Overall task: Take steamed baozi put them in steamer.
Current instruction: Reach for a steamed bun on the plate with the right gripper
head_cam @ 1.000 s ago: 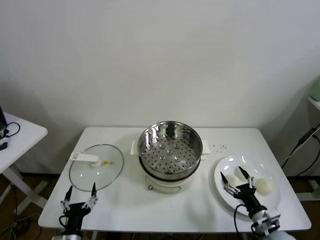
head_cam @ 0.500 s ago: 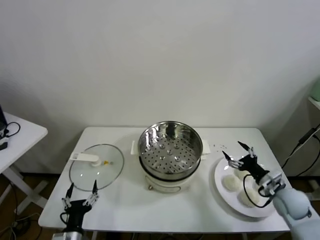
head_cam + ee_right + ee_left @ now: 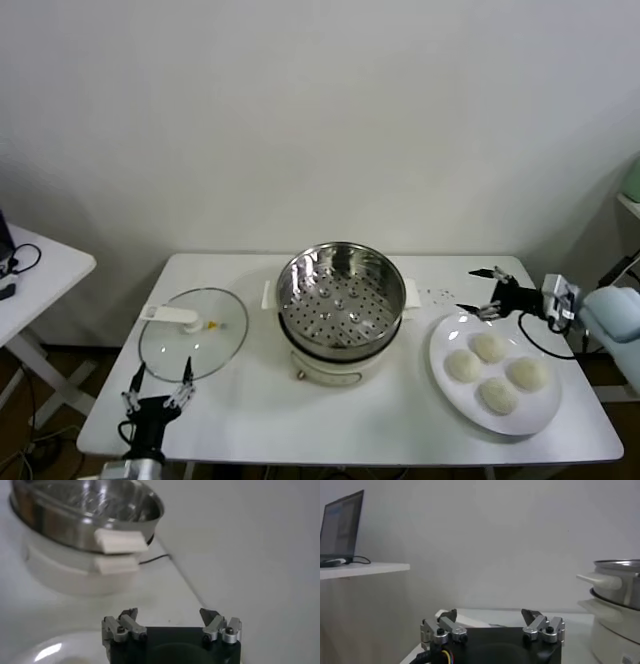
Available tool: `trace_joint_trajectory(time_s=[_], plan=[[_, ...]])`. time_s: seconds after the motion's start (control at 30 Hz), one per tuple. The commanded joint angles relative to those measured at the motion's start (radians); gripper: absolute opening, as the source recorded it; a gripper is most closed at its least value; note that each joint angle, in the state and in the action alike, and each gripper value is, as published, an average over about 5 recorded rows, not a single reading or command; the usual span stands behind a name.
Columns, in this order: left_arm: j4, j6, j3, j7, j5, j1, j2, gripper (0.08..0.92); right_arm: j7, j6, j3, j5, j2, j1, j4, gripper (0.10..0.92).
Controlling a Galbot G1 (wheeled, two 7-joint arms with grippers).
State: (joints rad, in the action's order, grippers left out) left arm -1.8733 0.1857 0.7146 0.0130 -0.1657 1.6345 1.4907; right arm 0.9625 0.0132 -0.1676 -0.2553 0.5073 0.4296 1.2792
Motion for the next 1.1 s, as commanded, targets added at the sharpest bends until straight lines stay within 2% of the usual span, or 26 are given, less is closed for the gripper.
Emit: trace_joint_trajectory(time_s=[0.03, 0.17, 0.53, 1.1], plan=[[0.002, 0.002, 0.000, 0.000, -0.006, -0.004, 0.003, 0.823, 0.244, -0.002, -0.604, 0.078, -0.071, -0.511, -0.102, 0.823], [0.002, 0.002, 0.001, 0.000, -0.013, -0.008, 0.001, 0.823, 0.261, -0.010, -0.760, 0.105, -0.024, -0.611, -0.128, 0.823], [-0.041, -0.032, -0.004, -0.002, -0.009, -0.035, 0.002, 0.823, 0.241, -0.026, -0.913, 0.176, 0.121, -0.653, -0.201, 0.823], [-0.065, -0.063, -0.004, -0.004, 0.003, -0.060, 0.003, 0.823, 0.178, -0.072, -0.738, 0.330, 0.155, -0.448, -0.280, 0.823]])
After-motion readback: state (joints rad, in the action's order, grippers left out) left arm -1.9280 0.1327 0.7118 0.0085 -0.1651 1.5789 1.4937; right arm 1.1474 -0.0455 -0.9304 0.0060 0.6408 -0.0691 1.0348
